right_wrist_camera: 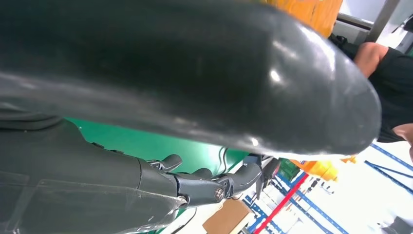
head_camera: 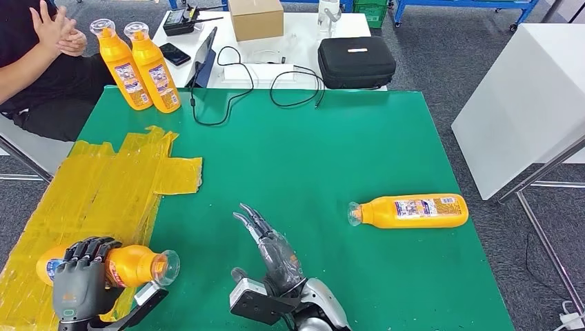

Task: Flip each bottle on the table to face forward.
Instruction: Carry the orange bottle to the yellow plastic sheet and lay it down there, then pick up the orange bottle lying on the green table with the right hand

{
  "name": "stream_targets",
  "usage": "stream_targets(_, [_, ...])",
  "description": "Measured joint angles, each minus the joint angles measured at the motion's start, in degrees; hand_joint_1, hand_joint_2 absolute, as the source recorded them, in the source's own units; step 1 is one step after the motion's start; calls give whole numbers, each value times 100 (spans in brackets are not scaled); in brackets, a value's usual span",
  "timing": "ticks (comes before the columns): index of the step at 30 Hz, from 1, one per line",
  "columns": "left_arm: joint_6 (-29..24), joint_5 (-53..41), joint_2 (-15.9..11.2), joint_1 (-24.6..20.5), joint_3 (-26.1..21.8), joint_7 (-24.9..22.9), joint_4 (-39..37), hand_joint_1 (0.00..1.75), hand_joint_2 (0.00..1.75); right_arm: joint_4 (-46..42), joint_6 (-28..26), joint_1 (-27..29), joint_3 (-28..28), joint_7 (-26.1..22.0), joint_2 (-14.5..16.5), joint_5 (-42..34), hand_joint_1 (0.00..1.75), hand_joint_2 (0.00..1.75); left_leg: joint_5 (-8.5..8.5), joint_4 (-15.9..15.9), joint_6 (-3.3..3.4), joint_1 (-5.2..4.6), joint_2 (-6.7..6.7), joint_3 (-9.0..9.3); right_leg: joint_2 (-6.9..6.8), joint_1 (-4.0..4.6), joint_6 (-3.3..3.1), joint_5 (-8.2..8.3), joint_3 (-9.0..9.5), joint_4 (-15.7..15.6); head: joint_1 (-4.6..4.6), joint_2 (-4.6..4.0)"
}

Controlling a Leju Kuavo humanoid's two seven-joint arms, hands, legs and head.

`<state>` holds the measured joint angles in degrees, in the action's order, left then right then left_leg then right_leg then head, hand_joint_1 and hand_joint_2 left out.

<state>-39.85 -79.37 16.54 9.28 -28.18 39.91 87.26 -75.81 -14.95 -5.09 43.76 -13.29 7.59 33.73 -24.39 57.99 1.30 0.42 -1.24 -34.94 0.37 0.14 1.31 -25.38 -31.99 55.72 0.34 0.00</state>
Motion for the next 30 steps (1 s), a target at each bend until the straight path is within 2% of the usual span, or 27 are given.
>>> stream_targets(11, [-3, -213, 7, -81, -156, -3, -333, 175, 175, 37, -6, 2, 27, 9, -42, -14, 0, 0, 0, 0, 0, 0, 0, 1, 0, 0, 0, 0, 0, 0, 0, 0])
stream_targets(17, [-7, -558, 7, -135, -188, -235, -505, 175, 175, 53, -7, 4, 29, 9, -42, -14, 0, 0, 0, 0, 0, 0, 0, 0, 0, 0, 0, 0, 0, 0, 0, 0])
stream_targets(24, [-11, -585, 7, -154, -197, -275, -616, 175, 175, 69, -7, 4, 31, 9, -42, -14, 0, 0, 0, 0, 0, 0, 0, 1, 0, 0, 0, 0, 0, 0, 0, 0])
stream_targets(25, [-14, -594, 7, -156, -198, -292, -625, 168, 175, 71, -7, 4, 31, 9, -42, -14, 0, 0, 0, 0, 0, 0, 0, 1, 0, 0, 0, 0, 1, 0, -1, 0])
stream_targets(28, [-24, -735, -13, -157, -173, -555, -663, 37, 175, 78, -7, 5, 33, 9, -42, -13, 0, 0, 0, 0, 0, 0, 0, 1, 0, 0, 0, 0, 0, 0, 1, 0])
stream_targets(29, [-25, -816, -39, -153, -140, -745, -680, 0, 131, 80, -7, 5, 33, 9, -42, -12, 0, 0, 0, 0, 0, 0, 0, 1, 0, 0, 0, 0, 0, 0, 1, 0])
stream_targets(30, [-26, -895, -94, -143, -81, -1011, -695, 0, 87, 82, -7, 5, 34, 9, -42, -11, 0, 0, 0, 0, 0, 0, 0, 1, 0, 0, 0, 0, 0, 0, 1, 0])
